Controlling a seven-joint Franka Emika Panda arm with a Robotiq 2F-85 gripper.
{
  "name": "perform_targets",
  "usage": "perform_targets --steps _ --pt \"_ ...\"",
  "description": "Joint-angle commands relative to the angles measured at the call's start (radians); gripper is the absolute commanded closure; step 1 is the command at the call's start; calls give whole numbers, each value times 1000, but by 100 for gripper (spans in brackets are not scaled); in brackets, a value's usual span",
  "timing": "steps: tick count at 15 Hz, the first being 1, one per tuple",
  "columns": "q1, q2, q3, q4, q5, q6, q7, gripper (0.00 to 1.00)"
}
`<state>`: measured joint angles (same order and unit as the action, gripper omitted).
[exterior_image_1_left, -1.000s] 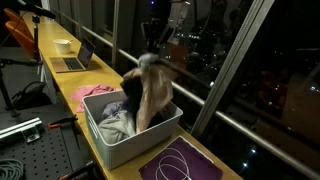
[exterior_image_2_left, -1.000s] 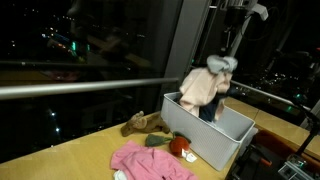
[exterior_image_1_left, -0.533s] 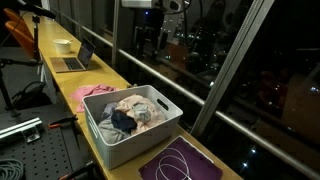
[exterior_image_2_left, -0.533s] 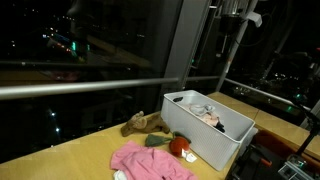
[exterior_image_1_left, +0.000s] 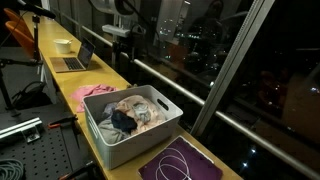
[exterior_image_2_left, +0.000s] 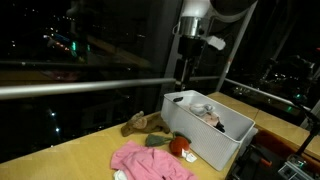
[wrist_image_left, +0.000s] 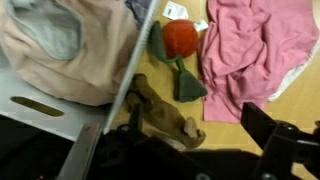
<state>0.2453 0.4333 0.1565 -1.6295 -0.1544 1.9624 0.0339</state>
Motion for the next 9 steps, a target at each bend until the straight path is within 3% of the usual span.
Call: perform_targets --steps 1,5,9 --pt "82 191 24 141 -11 37 29 0" --pt "154 345 15 233 -16 69 15 0" --pt "169 451 16 285 4 93 7 0"
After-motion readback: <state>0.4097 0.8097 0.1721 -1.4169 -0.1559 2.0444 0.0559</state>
